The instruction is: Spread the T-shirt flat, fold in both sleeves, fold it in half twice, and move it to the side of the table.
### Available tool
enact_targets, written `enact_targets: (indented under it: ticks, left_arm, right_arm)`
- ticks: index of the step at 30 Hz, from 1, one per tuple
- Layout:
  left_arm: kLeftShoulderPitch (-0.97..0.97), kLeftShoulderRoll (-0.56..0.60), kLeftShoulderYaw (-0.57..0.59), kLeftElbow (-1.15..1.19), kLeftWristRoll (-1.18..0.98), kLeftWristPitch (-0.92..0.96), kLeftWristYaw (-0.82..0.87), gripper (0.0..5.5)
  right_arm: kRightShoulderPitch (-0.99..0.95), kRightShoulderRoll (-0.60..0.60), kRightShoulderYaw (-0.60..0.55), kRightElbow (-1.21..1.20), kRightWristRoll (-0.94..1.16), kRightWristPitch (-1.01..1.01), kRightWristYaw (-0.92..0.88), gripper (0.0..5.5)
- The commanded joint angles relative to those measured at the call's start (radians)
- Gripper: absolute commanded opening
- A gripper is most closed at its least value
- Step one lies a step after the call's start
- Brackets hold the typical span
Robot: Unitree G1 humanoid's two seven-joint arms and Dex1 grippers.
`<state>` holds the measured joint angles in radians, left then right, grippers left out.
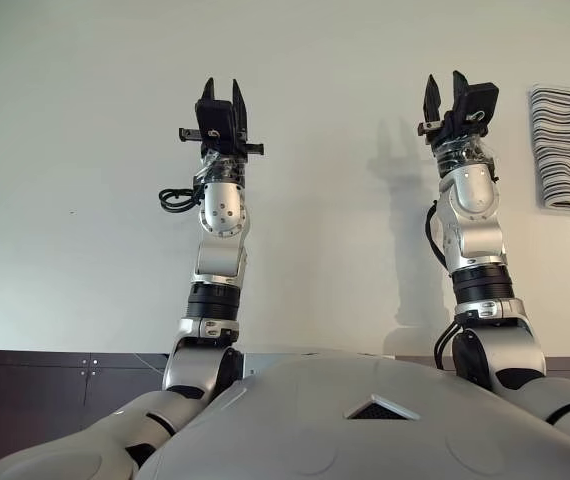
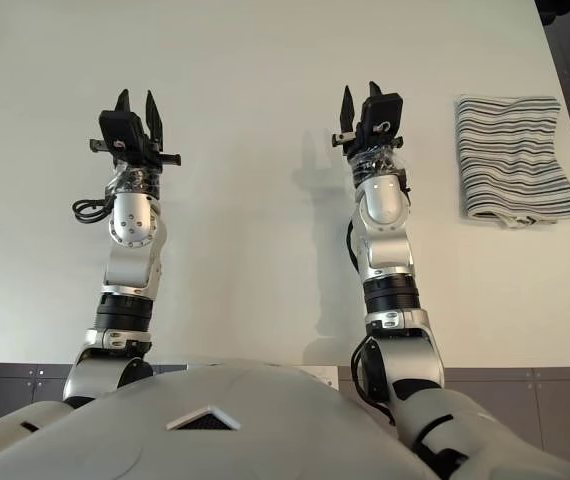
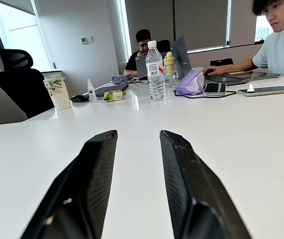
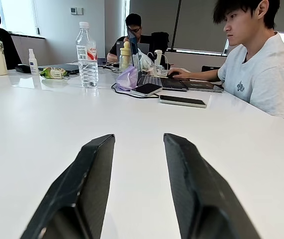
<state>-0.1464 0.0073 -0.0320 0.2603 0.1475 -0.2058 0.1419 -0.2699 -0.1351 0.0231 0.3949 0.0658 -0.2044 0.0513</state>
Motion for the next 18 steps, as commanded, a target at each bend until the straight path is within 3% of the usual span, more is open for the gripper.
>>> enact_targets:
  ticks: [1,12,18]
  left_arm:
    - [-0.044,0.008,0.001,0.039,0.013,-0.010,0.007,1.58]
    - [-0.112,0.020,-0.011,0.118,0.024,-0.026,-0.001,1.58]
    - [-0.109,0.044,0.010,0.167,0.029,-0.050,0.019,1.58]
  right_arm:
    - [-0.043,0.021,-0.008,0.034,-0.017,-0.013,-0.005,1.81]
    - [-0.101,0.020,-0.003,0.146,-0.043,0.002,0.056,1.81]
    - [-0.149,0.078,0.023,0.275,-0.044,0.008,0.103,1.81]
